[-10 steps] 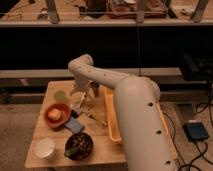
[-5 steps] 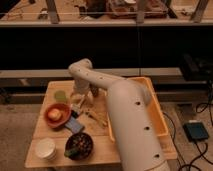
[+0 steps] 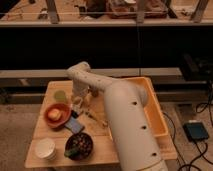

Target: Place brush in tray

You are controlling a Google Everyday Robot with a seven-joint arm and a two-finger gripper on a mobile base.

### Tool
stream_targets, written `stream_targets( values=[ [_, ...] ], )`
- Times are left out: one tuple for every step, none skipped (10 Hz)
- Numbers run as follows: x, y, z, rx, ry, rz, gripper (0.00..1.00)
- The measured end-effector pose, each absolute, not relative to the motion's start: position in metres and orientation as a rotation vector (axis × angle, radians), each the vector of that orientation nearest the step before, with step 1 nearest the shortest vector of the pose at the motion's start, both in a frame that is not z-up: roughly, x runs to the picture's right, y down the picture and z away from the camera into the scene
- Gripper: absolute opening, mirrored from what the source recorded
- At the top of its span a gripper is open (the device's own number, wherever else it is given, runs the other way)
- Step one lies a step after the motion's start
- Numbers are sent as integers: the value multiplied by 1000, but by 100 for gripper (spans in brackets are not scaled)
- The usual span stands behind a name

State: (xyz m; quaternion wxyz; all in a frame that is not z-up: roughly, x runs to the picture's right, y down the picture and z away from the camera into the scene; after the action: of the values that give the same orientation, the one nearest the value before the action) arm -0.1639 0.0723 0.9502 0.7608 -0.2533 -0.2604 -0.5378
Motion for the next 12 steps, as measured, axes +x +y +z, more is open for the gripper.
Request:
stream_targets(
  values=[
    [-166,75,951,-552,-574,-1176,40],
    [-167,77,952,-552,-582,-1182,35],
    [-167,78,953,-552,-588,-1183,34],
    [-167,79,954,-553,-593,-1185,34],
    [-167,80,955,-555,-599,-1186,34],
    [-165,81,956,-560,-603,-1187,34],
    [-165,81,956,-560,-606,-1186,34],
    [-166,81,956,-558,-613,-1189,29],
    [-164,81,955,-551,-630,-1192,20],
    [-163,79,953,-541,-644,-1201,14],
    [-162,75,947,-525,-654,-1223,11],
    [-166,74,942,-502,-669,-1258,11]
  ],
)
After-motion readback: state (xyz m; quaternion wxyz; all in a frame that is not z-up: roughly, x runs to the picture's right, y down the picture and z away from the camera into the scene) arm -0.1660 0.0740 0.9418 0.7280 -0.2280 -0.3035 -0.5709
